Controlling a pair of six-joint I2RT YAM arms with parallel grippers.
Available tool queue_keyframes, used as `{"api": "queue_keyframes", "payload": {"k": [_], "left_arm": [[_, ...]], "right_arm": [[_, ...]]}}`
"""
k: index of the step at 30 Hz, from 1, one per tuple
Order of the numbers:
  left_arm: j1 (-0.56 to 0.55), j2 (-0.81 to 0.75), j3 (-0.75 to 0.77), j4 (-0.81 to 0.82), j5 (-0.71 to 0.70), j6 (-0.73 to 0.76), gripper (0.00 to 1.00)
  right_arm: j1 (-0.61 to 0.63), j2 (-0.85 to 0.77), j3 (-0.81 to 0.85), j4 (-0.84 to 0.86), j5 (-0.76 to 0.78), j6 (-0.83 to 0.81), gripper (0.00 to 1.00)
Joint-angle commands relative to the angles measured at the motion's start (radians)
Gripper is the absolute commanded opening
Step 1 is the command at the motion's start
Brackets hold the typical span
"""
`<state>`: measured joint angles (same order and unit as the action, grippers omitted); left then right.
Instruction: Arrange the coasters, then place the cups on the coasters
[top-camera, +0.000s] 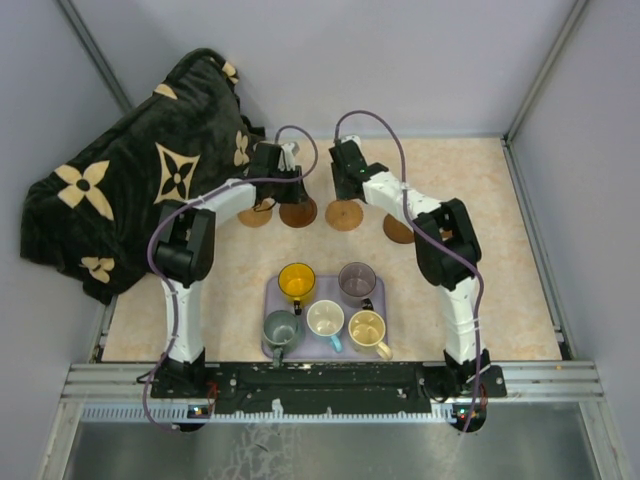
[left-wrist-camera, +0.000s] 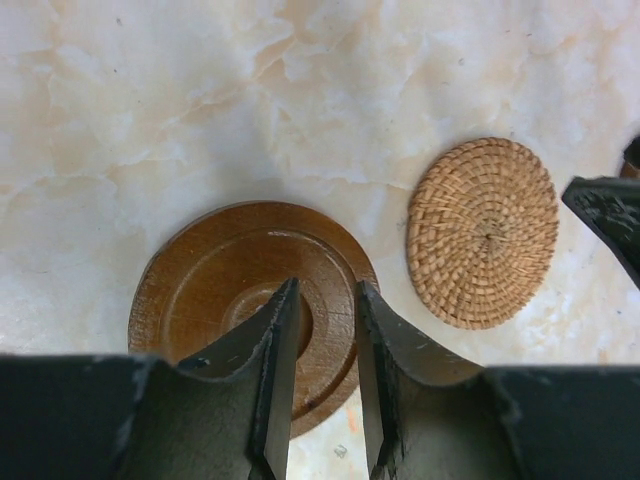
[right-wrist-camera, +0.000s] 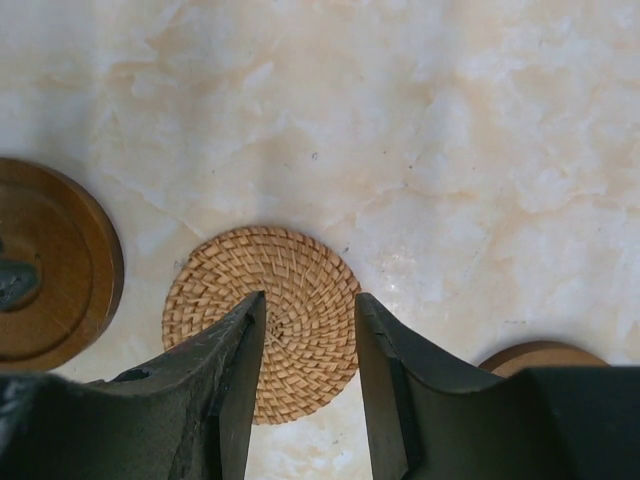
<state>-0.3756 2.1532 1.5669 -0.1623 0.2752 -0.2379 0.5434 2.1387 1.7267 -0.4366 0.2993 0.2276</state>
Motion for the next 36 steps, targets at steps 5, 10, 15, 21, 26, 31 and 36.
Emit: {"api": "queue_keyframes", "payload": {"k": [5,10,15,21,26,31,36], "left_arm": [[-0.003,-0.165,-0.029,0.006,0.038,0.037,0.37],[-0.003,-0.279,-0.141,0.032,0.052,0.017,0.39],[-0.008,-0.419,-0.31,0.101,0.054,-0.022,0.41],[-0.02,-0.548,-0.437,0.099,0.004,-0.018,0.42],[-0.026,-0.613,-0.504,0.087,-0.012,-0.021,0.42],[-0.033,-0.632,-0.534,0.083,-0.015,-0.029,0.42],[-0.038,-0.631,-0.545,0.088,-0.02,-0.038,0.42]], "right_arm": [[-0.043,-0.111,-0.083,0.001,0.072,0.024,0.42],[-0.096,-0.235,-0.296,0.056,0.064,0.066,0.41],[-0.123,-0.313,-0.423,0.08,0.068,0.073,0.37],[-0.137,-0.326,-0.482,0.098,0.04,0.088,0.37],[-0.137,-0.301,-0.492,0.096,0.021,0.115,0.43],[-0.138,-0.286,-0.497,0.096,0.014,0.12,0.51],[-0.141,-0.252,-0.481,0.098,0.018,0.109,0.51]]}}
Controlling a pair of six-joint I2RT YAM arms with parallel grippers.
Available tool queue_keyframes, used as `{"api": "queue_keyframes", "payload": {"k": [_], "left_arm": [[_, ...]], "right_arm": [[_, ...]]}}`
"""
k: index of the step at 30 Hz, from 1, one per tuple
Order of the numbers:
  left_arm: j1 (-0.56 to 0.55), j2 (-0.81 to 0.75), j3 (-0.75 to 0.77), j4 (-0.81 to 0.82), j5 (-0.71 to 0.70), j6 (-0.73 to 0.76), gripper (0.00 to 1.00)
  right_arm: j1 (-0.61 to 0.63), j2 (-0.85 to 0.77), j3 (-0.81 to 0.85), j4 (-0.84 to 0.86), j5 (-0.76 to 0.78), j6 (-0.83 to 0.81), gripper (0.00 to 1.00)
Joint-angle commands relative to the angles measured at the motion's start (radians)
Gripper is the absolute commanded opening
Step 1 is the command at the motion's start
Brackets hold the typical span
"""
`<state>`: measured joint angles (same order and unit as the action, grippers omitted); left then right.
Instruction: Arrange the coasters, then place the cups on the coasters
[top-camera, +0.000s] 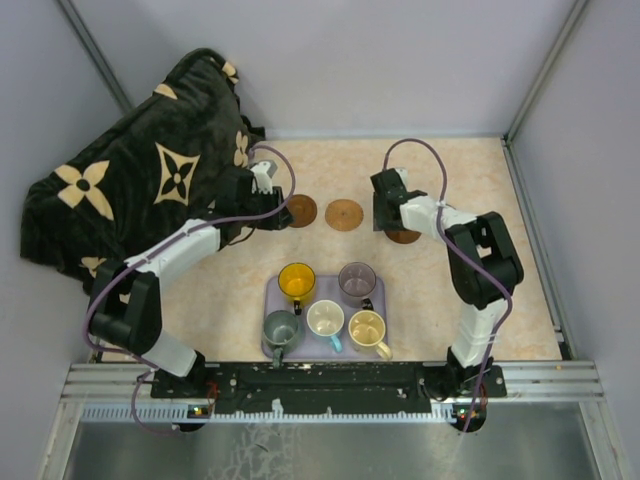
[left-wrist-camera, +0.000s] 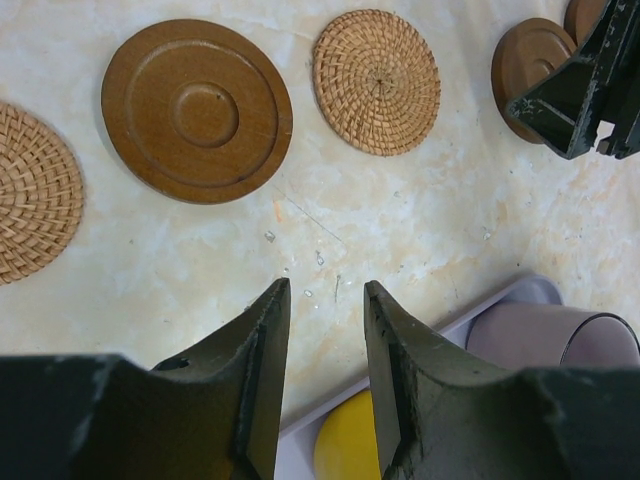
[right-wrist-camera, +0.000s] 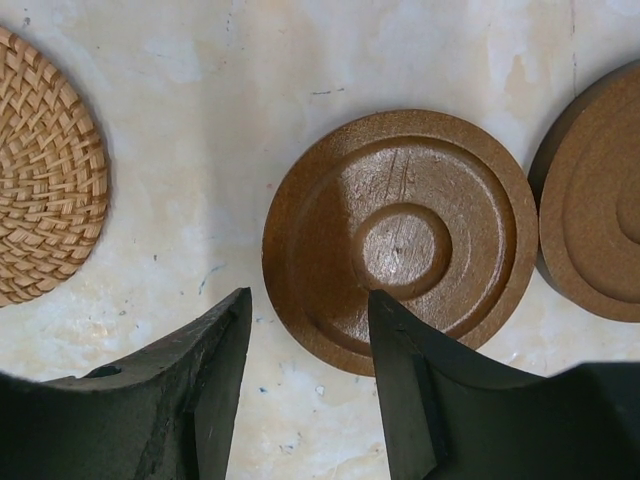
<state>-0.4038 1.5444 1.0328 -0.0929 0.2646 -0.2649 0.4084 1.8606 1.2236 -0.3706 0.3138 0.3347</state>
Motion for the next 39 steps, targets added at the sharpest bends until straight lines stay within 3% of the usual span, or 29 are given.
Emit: {"api": "queue_keyframes", "payload": {"k": [1,17,39], "left_arm": [[-0.01,-0.022,-0.012,0.019,-0.012,-0.011,0.42],[-0.011,-0.013,-0.001,0.013,-0.047,-0.002,0.43],[-0.012,0.04,0.027,0.013,-0.068,0.014,0.43]], "right_arm": [[-0.009,0.036,0.029,0.031,-0.001,-0.001,0.51],[-0.019,0.154,0.132,0.026,-0.084,-0.012,0.39],[-0.018,0.264,0.294,0.018,-0.153,-0.023,0.38]]}}
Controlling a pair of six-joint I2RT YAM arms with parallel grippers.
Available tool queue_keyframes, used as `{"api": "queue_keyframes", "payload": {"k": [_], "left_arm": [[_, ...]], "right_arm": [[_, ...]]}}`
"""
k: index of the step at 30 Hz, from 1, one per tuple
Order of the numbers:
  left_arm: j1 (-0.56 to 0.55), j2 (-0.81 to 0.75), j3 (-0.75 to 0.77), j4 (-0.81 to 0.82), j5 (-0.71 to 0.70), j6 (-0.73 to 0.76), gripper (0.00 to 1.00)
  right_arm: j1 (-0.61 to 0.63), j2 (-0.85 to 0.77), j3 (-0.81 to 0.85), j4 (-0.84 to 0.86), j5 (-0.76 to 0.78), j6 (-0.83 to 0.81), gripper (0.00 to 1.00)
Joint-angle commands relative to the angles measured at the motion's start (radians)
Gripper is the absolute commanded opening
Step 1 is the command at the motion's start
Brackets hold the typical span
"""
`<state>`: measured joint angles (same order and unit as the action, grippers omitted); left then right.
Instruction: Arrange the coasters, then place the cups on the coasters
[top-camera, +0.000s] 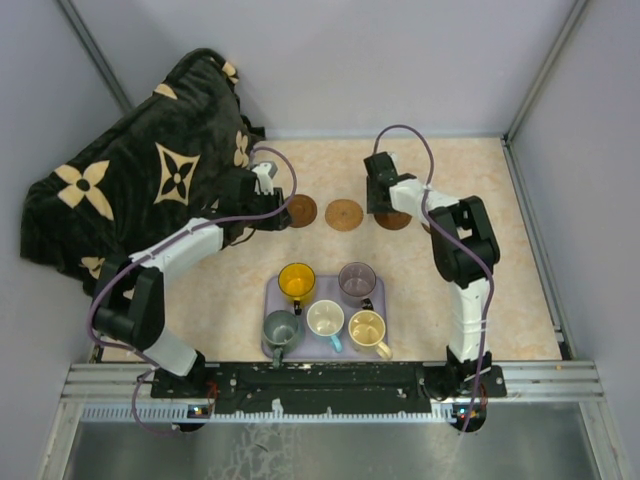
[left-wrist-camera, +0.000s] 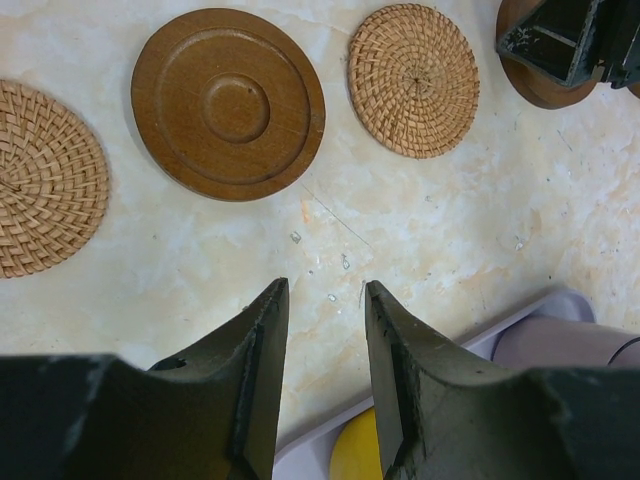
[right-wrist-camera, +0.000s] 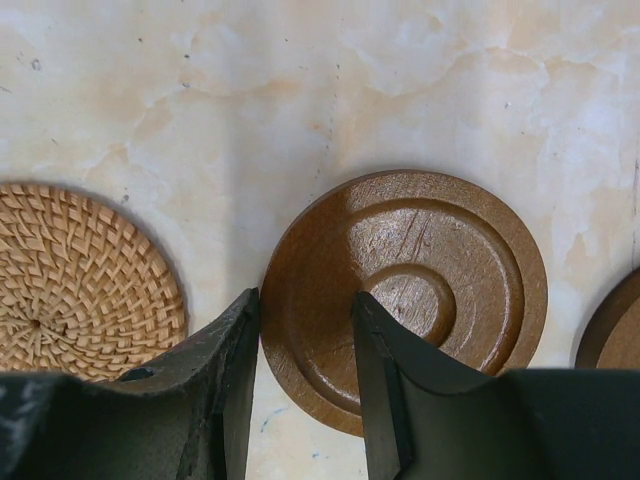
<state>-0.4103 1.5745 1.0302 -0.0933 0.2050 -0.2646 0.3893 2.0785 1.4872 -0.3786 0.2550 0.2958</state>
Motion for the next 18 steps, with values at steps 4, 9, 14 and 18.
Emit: {"api": "queue_keyframes", "payload": {"k": [4,9,14,18], "left_arm": [[-0.005,0.018,0.03,0.015,-0.005,0.01,0.43],[-0.004,0.019,0.03,0.016,-0.004,0.009,0.43],[-0.006,0.02,0.03,0.016,-0.001,0.006,0.43],[-0.006,0.018,0.025,0.014,-0.003,0.004,0.43]], "right_arm": [[0.002,0.04,0.027,0.026,-0.095,0.016,0.39],[0.004,0.0,0.006,0.033,-0.077,0.012,0.43],[0.005,-0.054,-0.015,0.042,-0.055,0.004,0.46],[0.006,-0.08,-0.021,0.049,-0.049,0.0,0.46]]}}
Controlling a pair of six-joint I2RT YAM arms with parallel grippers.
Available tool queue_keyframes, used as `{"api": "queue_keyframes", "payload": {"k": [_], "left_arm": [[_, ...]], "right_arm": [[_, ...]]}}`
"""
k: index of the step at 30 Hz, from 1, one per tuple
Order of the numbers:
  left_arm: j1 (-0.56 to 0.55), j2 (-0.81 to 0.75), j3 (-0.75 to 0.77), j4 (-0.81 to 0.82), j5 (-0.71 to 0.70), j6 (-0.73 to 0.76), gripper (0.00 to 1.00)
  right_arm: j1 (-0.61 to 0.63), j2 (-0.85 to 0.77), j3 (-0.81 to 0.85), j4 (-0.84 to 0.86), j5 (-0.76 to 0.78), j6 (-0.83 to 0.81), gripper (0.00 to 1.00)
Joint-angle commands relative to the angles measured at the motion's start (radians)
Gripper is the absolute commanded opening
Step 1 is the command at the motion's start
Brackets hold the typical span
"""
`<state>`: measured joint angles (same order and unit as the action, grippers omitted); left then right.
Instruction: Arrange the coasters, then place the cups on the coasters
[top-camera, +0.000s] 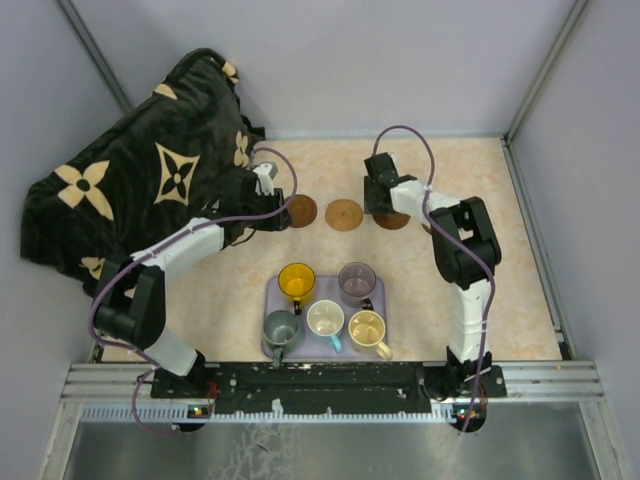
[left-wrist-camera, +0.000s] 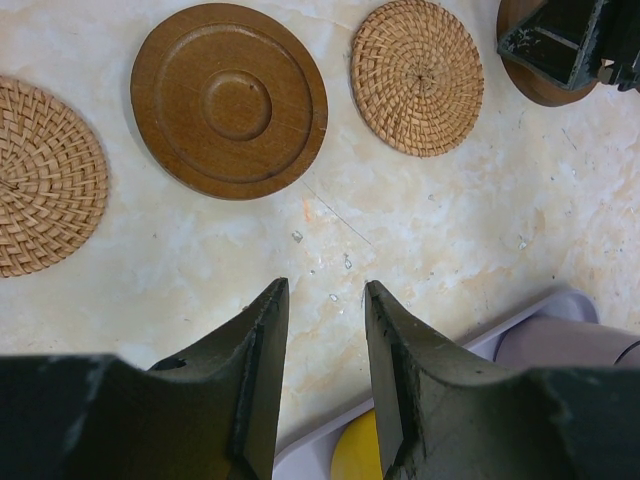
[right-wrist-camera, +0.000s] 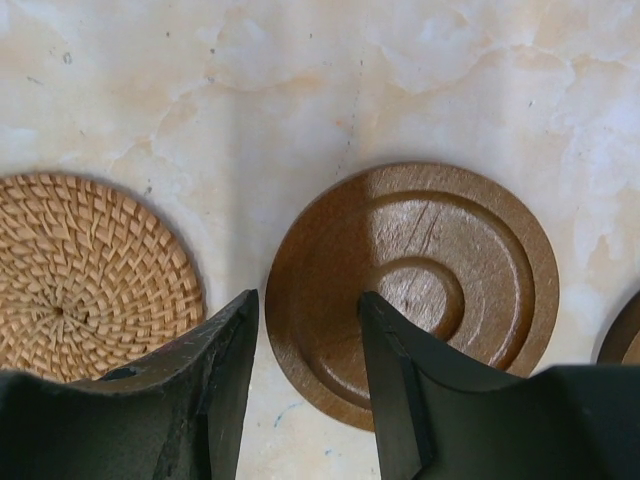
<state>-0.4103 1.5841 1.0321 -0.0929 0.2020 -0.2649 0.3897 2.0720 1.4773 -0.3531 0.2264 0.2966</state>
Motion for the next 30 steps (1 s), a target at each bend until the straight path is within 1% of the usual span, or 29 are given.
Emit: {"api": "queue_keyframes", "payload": {"k": [1,7,10,16,20,25,28,30], "left_arm": [[-0.007,0.008,0.02,0.014,0.0,0.004,0.43],[-0.009,0.0,0.007,0.014,0.005,-0.001,0.43],[-0.012,-0.005,0.001,0.012,0.003,-0.003,0.43],[-0.018,-0.02,-0.008,0.011,0.002,-0.008,0.43],[-0.019,-0.028,-0.012,0.013,0.001,-0.007,0.44],[-0.022,-0.023,-0.019,0.02,0.009,-0.015,0.44],[-0.023,-0.02,-0.023,0.027,0.015,-0.018,0.44],[-0.023,-0.017,-0.021,0.031,0.018,-0.019,0.44]], "right_arm": [[0.005,-0.078,-0.01,0.023,-0.018,-0.001,0.46],[0.005,-0.125,-0.019,0.007,0.014,-0.002,0.47],[0.004,-0.164,-0.039,0.005,0.042,-0.005,0.49],[-0.021,-0.249,-0.087,-0.011,0.137,-0.003,0.51],[-0.081,-0.306,-0.157,-0.018,0.156,0.027,0.51],[-0.19,-0.365,-0.251,-0.013,0.113,0.061,0.51],[-0.233,-0.382,-0.286,-0.011,0.104,0.059,0.48],[-0.252,-0.386,-0.299,-0.005,0.103,0.053,0.45]]}}
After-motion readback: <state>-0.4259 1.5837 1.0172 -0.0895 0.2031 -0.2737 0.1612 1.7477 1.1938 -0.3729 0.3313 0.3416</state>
